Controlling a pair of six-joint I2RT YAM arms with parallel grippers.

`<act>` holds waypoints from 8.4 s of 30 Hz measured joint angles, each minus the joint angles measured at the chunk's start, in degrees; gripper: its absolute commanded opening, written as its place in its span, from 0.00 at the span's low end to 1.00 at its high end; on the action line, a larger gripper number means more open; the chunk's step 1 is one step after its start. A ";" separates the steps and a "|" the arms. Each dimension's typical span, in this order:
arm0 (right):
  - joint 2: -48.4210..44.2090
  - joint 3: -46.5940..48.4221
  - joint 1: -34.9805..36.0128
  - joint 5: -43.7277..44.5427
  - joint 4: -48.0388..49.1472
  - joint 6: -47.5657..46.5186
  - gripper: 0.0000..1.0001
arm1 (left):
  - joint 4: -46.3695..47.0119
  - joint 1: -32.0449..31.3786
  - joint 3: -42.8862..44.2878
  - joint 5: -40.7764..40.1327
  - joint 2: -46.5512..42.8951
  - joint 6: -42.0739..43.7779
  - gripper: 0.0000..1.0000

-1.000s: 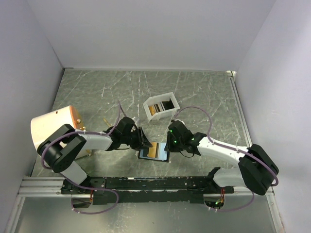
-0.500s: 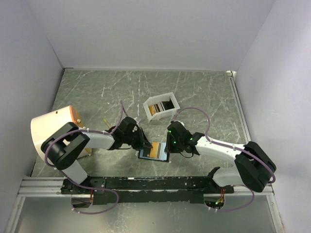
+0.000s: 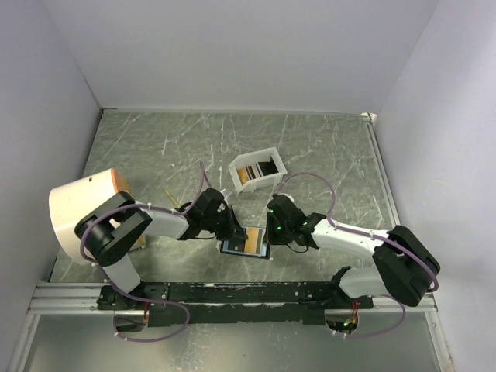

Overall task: Put the credit cards into the card holder
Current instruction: Insert the credit card into the card holder, then pick up the credit card from the storage box.

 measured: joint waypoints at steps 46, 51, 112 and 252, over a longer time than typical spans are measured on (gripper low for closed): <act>2.56 1.18 0.00 -0.20 3.19 -2.21 0.15 | -19.23 0.09 1.51 -13.33 -12.83 4.13 0.67; 2.56 1.18 0.00 -0.20 3.19 -2.19 0.15 | -19.28 0.20 1.53 -13.46 -12.44 4.42 0.68; -2.69 7.26 -0.02 7.91 -6.54 -2.69 0.39 | -18.14 0.39 0.70 -8.74 -18.23 3.30 0.52; 54.10 70.79 -8.72 44.15 -20.63 -40.74 1.00 | -55.30 0.39 17.29 -42.05 -49.40 30.32 1.00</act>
